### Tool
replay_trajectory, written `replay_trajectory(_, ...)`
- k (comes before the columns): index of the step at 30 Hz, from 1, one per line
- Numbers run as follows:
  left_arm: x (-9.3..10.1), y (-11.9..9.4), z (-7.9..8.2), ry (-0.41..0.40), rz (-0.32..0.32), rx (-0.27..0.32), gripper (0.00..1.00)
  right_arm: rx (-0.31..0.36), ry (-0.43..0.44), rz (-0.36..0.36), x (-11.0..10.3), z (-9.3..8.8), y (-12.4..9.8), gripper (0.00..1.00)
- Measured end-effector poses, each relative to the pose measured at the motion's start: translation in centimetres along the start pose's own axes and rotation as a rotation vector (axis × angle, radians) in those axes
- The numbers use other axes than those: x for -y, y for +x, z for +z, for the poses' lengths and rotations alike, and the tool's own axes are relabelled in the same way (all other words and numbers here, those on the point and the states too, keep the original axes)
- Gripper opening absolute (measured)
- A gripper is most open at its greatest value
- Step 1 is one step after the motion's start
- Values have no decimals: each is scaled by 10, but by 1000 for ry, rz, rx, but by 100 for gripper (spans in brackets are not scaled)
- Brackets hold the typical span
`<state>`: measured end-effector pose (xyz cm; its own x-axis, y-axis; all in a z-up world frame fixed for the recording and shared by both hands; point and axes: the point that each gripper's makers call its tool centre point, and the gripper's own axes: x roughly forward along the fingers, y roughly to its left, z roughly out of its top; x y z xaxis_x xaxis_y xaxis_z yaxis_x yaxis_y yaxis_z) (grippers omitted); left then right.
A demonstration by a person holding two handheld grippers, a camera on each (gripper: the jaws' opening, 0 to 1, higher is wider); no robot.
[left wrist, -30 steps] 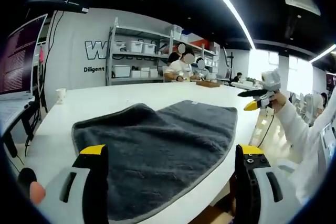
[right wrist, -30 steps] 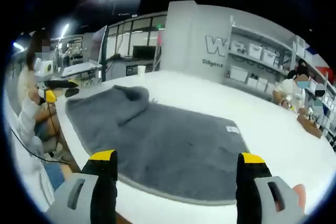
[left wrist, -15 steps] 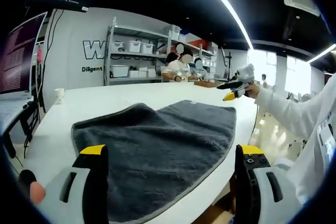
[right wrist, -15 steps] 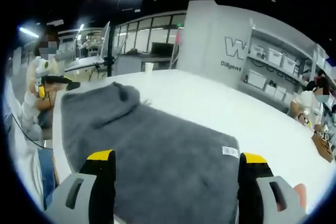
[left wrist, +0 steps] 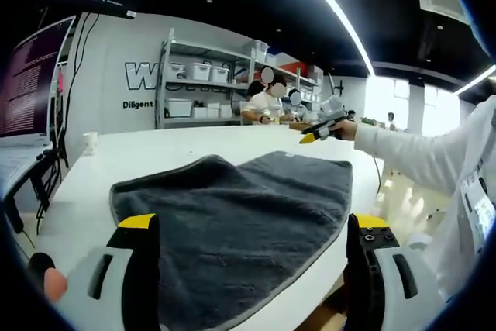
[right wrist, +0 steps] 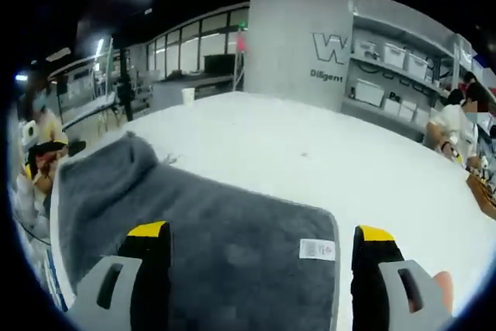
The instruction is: Open the folded towel by lifting each exposed corner and separating the folded layers until the towel lies flat within the target outline without major curled edges
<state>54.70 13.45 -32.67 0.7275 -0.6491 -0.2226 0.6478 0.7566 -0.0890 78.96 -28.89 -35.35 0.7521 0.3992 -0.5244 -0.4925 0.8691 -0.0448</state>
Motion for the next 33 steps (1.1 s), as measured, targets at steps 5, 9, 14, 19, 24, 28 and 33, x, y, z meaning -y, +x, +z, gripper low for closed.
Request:
replay_trajectory(5,-6,3,-2,-20,1,13,100,-14,82,-33,20,-8,34,97)
replay_trajectory(9,-13,6,-7,-27,10,7,100,-30,107,-53,33,-13,56,96)
replay_trajectory(14,-15,8,-9,-27,9,13,100,-73,122,-92,50,-23,74,94)
replay_trajectory(19,-17,12,-12,-36,6,15,100,-65,151,-128,67,-29,81,79)
replay_trajectory(24,-18,14,-17,-40,7,4,100,-55,187,-170,84,-35,83,73)
replay_trajectory(28,-21,17,-21,-51,11,-2,100,-44,207,-193,92,-39,84,69)
replay_trajectory(33,-24,19,-24,-57,18,-10,100,-45,210,-206,96,-43,86,62)
